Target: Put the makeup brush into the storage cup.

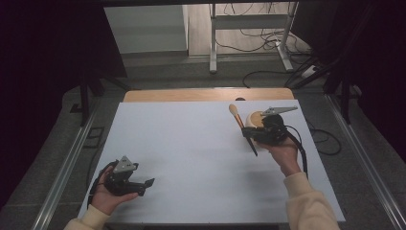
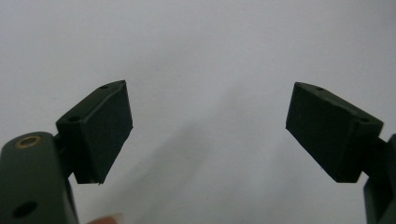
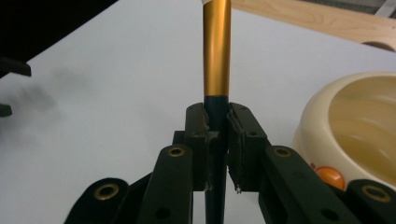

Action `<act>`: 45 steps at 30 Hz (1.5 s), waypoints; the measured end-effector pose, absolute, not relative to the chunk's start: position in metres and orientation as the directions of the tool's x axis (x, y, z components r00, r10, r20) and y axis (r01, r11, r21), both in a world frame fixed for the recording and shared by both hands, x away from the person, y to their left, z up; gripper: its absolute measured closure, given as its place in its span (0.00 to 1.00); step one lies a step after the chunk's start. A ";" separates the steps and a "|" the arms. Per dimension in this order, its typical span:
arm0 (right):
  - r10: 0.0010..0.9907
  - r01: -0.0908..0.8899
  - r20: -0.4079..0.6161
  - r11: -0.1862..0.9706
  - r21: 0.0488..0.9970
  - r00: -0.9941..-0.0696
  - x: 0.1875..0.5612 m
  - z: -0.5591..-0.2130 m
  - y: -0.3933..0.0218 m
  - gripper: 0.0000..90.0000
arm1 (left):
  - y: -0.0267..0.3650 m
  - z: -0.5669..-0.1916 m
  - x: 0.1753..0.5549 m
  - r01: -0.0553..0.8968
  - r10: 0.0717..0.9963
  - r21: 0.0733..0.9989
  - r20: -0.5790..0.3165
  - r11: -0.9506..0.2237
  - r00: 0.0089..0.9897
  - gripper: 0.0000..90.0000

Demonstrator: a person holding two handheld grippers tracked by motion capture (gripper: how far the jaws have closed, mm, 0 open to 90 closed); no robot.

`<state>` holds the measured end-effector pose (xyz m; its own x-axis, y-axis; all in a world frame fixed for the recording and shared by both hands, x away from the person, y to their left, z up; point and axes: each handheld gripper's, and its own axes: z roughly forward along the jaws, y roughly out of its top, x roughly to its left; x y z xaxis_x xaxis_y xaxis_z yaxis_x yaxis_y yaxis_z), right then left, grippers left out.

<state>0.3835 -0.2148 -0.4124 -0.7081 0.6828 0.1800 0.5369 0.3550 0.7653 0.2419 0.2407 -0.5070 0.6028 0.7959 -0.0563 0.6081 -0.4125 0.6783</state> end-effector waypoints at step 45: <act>0.720 0.421 0.186 0.160 0.893 -0.669 0.400 -0.385 -0.226 0.88 | 0.242 -0.508 0.242 0.610 0.796 0.673 -0.052 -0.418 0.603 0.17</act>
<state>0.3998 -0.2256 -0.3853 -0.6685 0.7201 0.1857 0.4208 0.1604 0.8929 0.2421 0.2416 -0.5085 0.6031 0.7959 -0.0521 0.6103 -0.4184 0.6727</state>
